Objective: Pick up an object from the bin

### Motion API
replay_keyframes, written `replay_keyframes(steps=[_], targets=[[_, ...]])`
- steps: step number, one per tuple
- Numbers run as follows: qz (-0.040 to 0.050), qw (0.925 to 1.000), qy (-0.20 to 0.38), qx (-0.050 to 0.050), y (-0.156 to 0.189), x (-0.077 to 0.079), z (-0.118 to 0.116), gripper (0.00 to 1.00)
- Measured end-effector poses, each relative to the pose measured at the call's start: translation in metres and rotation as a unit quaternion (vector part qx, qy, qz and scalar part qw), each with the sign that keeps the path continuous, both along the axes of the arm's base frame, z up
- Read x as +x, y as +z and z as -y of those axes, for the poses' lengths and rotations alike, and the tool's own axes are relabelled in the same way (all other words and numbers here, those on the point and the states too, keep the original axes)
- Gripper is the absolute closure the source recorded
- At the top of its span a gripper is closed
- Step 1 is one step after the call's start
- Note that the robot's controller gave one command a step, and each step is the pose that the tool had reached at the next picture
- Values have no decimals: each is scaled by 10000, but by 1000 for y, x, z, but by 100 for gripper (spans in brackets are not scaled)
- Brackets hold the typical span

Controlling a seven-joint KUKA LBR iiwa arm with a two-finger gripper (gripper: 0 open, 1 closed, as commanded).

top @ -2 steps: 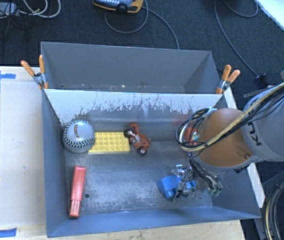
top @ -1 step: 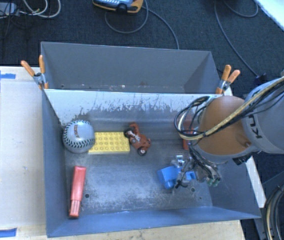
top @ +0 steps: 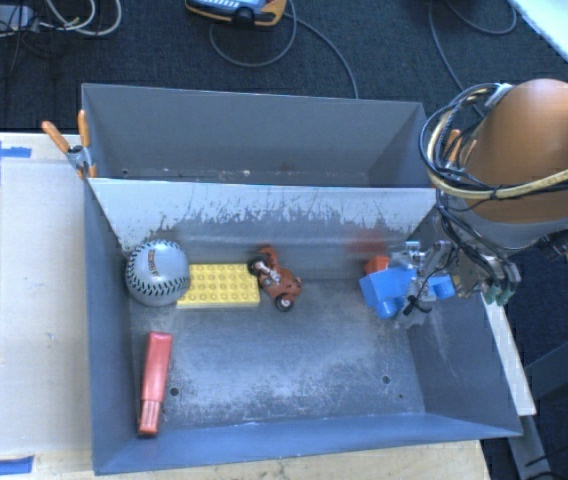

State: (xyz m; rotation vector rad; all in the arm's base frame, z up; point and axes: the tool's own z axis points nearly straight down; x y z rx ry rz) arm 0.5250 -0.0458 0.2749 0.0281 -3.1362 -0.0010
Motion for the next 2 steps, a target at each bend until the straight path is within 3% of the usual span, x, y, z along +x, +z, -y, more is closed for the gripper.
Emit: replay_keyframes(steps=[1,2], targets=[[-27,10000,0,3,-3,-1,0,0],[-40,10000,0,4,-4,-1,0,0]])
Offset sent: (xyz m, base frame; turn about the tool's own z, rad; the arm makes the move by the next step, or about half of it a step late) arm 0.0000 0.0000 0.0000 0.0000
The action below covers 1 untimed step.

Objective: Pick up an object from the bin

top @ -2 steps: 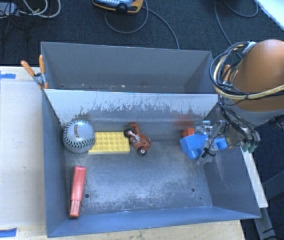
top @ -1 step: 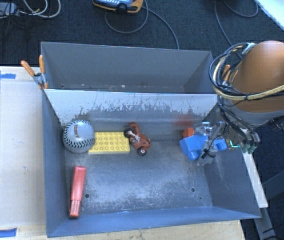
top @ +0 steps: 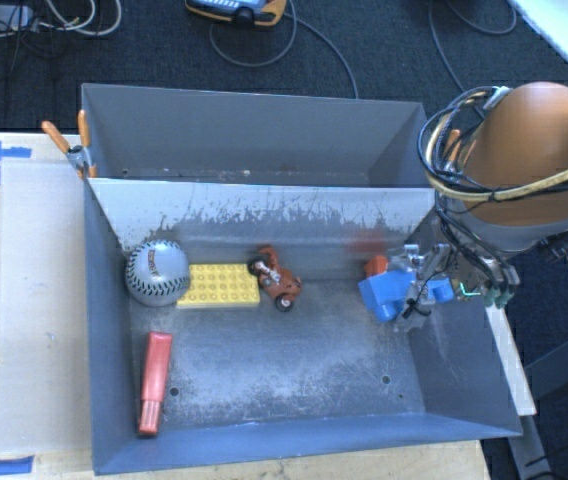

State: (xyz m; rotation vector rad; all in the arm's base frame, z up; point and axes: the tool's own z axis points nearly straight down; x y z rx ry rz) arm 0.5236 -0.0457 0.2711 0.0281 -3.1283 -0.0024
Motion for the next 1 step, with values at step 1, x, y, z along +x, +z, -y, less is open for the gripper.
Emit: replay_keyframes(steps=[1], targets=[[-29,10000,-20,6,42,-3,14,0]])
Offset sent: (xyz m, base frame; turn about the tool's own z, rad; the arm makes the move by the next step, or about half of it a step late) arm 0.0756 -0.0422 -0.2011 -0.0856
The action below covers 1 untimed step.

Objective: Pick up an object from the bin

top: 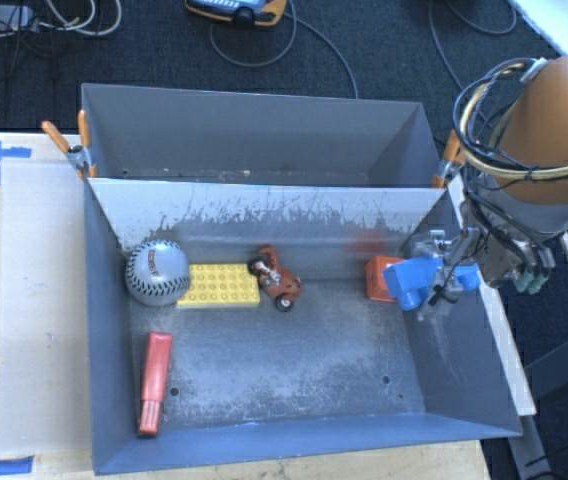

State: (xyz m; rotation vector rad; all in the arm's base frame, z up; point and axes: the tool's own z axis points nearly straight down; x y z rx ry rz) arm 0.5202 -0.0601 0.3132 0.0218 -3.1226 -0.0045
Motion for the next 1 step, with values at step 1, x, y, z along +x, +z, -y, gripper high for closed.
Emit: replay_keyframes(steps=[1], targets=[[126,9999,61,-21,-6,17,7,0]])
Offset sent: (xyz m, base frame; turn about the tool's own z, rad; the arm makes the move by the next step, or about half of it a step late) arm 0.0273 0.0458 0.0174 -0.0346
